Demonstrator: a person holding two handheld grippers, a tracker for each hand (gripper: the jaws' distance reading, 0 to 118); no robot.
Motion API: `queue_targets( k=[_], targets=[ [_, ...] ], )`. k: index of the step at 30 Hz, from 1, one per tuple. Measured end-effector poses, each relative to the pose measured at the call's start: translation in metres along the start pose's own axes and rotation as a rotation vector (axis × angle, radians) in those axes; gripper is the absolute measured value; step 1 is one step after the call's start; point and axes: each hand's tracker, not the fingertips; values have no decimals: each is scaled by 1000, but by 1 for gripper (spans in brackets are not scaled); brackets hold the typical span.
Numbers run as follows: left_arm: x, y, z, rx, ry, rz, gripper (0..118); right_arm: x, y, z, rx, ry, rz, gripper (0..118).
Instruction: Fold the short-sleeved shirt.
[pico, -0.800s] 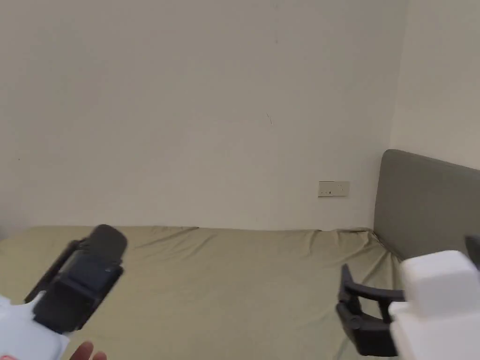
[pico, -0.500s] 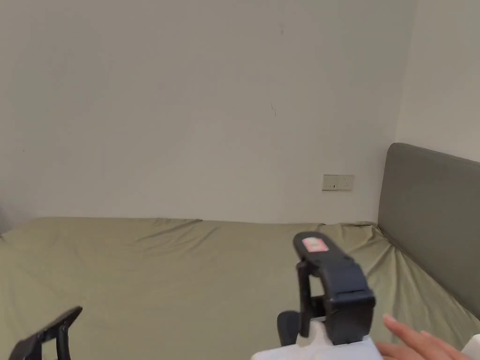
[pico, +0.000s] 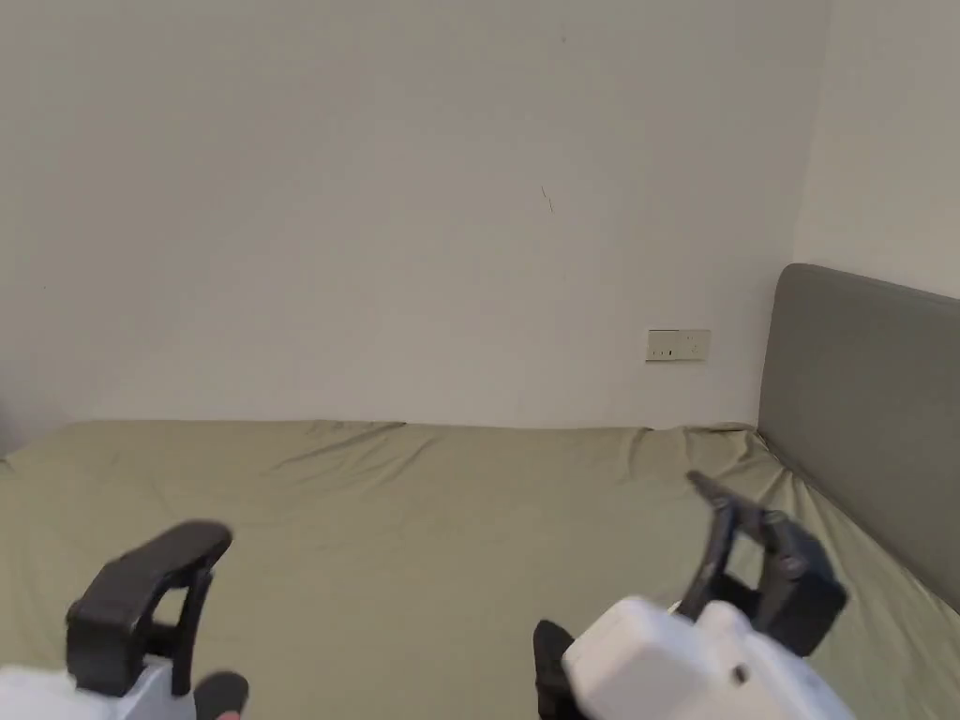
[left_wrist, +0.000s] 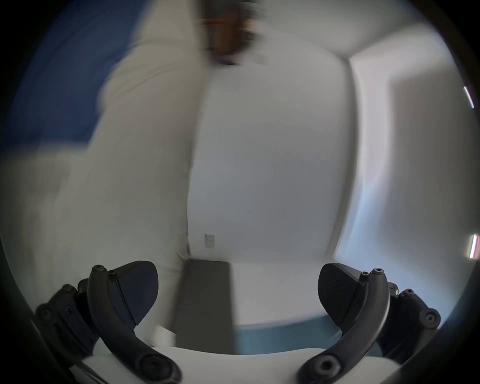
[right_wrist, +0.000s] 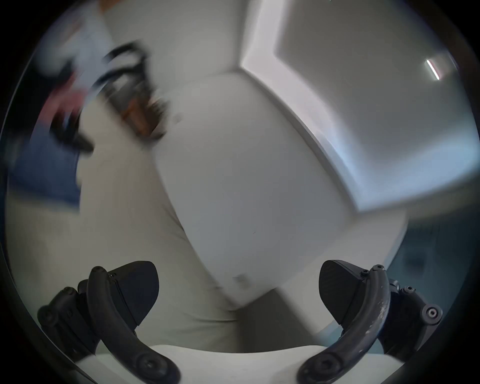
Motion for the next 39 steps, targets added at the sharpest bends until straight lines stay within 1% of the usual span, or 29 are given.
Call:
queue_targets(
  k=[1,2,3,4,5,6,7,8,9,10,11,13,14,15,17,19,20,21,22,26,30,32,33,34,35,36,37,38,39],
  targets=[
    [26,-2,-3,-23,12,-232,118,14,-1,-2,-37,15,-176,118],
    [52,-10,-3,-21,30,-524,118,31,-6,-3,-67,15,-375,118],
    [76,-24,0,22,51,-797,118,48,-17,-3,-67,21,-583,118],
    [91,-39,2,57,56,-1012,118,59,-27,-3,-69,22,-754,118],
    [101,-57,5,99,62,-1242,118,71,-42,-3,-88,-6,-933,118],
    [105,-76,6,134,96,-1445,118,79,-60,0,-103,-52,-1083,118],
    [104,-90,4,162,156,-1589,118,83,-77,5,-106,-101,-1202,118],
    [99,-103,2,182,230,-1725,118,85,-95,13,-103,-148,-1302,118],
    [92,-111,1,175,286,-1764,118,84,-107,22,-124,-196,-1339,118],
    [85,-114,1,130,291,-1738,118,84,-116,28,-144,-235,-1320,118],
    [77,-106,1,78,267,-1650,118,85,-122,33,-163,-259,-1272,118],
    [66,-96,0,-15,233,-1439,118,83,-117,38,-213,-270,-1097,118],
    [61,-91,-1,-35,220,-1350,118,83,-114,40,-211,-283,-1028,118],
    [58,-84,-1,-49,220,-1297,118,82,-110,42,-199,-292,-980,118],
    [57,-78,-1,-52,243,-1273,118,78,-101,42,-172,-303,-943,118],
    [59,-77,-1,-7,261,-1320,118,73,-97,41,-172,-292,-903,118],
    [60,-75,0,15,277,-1336,118,71,-95,38,-194,-278,-861,118],
    [60,-74,0,19,280,-1341,118,69,-93,37,-202,-272,-838,118],
    [59,-72,1,21,275,-1341,118,66,-92,36,-206,-269,-835,118],
    [59,-68,4,11,265,-1307,118,63,-94,34,-201,-230,-876,118],
    [59,-68,6,11,270,-1314,118,64,-94,35,-201,-229,-858,118],
    [60,-72,8,23,254,-1324,117,65,-96,39,-172,-227,-860,118],
    [61,-73,9,38,248,-1328,112,67,-95,40,-175,-228,-868,118],
    [62,-73,10,42,240,-1332,103,70,-94,41,-188,-225,-881,118],
    [63,-74,10,48,235,-1333,85,71,-94,42,-196,-208,-894,116],
    [64,-75,9,44,237,-1329,69,73,-95,43,-185,-183,-910,106],
    [66,-74,7,25,253,-1324,48,74,-95,44,-188,-180,-910,88],
    [65,-74,6,9,253,-1321,23,73,-94,44,-199,-178,-907,53],
    [63,-74,5,3,246,-1319,12,72,-93,43,-207,-182,-899,21]
  ],
)
